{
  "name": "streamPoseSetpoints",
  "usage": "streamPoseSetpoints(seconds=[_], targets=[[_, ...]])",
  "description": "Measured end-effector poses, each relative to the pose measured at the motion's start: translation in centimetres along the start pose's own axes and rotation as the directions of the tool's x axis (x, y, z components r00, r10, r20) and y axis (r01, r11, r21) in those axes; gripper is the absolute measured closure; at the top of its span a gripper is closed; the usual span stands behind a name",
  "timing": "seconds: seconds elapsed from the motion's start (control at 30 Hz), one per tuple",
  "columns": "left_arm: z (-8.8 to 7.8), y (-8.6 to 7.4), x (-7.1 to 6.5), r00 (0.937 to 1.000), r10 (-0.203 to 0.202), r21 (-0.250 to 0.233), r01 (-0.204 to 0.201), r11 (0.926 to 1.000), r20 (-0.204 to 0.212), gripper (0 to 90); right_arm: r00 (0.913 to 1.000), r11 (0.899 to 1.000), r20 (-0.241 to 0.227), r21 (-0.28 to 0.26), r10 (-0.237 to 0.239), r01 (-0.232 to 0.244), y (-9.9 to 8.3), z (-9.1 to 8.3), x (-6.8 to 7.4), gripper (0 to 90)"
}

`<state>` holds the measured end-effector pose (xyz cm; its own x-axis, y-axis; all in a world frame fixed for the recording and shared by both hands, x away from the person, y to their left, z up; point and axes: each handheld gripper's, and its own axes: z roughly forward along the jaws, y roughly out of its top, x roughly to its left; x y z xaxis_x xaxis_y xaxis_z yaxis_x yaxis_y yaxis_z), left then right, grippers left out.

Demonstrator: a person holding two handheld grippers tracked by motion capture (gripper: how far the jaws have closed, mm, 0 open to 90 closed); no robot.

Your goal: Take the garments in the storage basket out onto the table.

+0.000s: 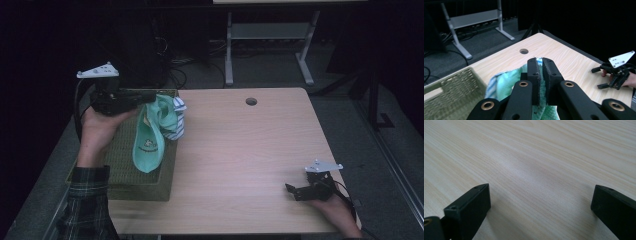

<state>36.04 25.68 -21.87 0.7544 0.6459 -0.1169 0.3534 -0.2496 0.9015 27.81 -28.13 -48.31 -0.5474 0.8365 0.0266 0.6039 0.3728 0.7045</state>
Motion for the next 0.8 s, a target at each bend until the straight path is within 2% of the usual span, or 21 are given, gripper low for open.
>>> streamPoseSetpoints(seconds=[0.07,0.4,0.8], targets=[[0.7,0.3,-0.5,0.9998,0.012,0.004,-0.012,0.9999,0.014,84.3,1.0000,1.000,0.000,0.000,0.000,0.000,0.0,0.0,0.0,2.3],[2.7,1.2,-1.6,0.9978,0.022,-0.004,-0.022,0.9998,0.063,84.3,1.0000,1.000,0.000,0.000,0.000,0.000,0.0,0.0,0.0,2.3],[5.9,1.4,-3.6,0.9908,0.039,0.009,-0.041,0.9991,0.129,84.3,1.0000,1.000,0.000,0.000,-0.001,0.001,0.0,0.0,0.0,2.3]])
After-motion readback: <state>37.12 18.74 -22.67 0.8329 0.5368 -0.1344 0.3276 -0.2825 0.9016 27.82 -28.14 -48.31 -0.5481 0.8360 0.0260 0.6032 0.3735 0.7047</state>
